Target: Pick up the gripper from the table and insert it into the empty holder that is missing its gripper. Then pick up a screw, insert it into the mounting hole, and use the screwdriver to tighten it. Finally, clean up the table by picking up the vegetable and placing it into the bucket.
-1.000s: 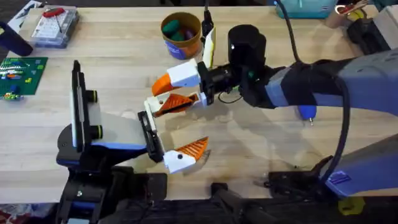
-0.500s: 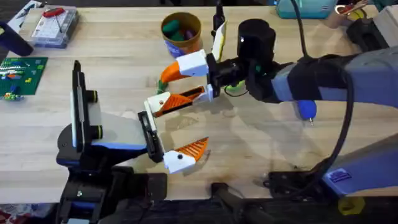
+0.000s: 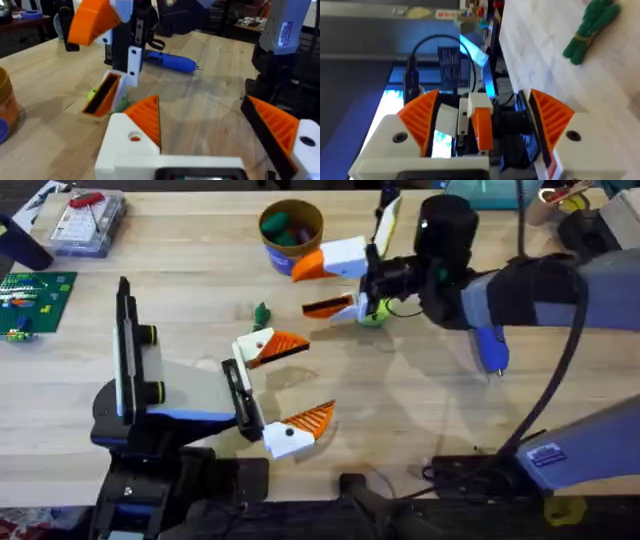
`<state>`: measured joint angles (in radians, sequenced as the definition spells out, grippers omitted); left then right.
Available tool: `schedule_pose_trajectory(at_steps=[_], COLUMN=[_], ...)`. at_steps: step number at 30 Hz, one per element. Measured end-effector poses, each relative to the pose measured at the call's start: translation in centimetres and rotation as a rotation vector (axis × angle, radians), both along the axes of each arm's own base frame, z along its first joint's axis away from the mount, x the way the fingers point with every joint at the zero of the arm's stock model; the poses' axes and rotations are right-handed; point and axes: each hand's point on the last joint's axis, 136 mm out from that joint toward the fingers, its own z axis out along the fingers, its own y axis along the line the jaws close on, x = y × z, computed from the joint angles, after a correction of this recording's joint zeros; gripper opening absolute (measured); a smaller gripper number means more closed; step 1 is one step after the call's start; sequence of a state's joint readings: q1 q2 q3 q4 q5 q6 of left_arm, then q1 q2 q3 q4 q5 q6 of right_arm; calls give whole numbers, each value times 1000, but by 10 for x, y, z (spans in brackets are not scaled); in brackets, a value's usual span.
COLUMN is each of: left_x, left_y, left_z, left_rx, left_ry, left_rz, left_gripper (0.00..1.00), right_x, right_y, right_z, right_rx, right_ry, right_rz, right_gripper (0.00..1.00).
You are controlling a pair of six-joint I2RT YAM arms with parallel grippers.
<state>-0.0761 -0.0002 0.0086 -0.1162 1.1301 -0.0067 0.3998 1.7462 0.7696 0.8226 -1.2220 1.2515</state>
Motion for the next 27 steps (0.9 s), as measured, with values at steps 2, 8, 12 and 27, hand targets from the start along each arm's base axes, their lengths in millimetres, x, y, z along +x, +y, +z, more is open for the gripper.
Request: schedule_pose_trajectory(at_steps=[2, 8, 12, 27], left_x=[0, 0, 0, -1], left_y=[0, 0, 0, 0], left_z=[0, 0, 0, 0], left_rx=[0, 0, 0, 0], left_ry=[0, 1, 1, 0], left_rz=[0, 0, 0, -3], left_gripper=[986, 986, 986, 986], right_x=[12, 53, 84, 105], right_y=[-10, -29, -42, -128], right_z=[0, 3, 8, 28], right_rx=[-2, -13, -35, -778], right_ry=[-14, -152, -242, -459], right_rz=[-46, -230, -380, -595], right_gripper=[995, 995, 995, 995])
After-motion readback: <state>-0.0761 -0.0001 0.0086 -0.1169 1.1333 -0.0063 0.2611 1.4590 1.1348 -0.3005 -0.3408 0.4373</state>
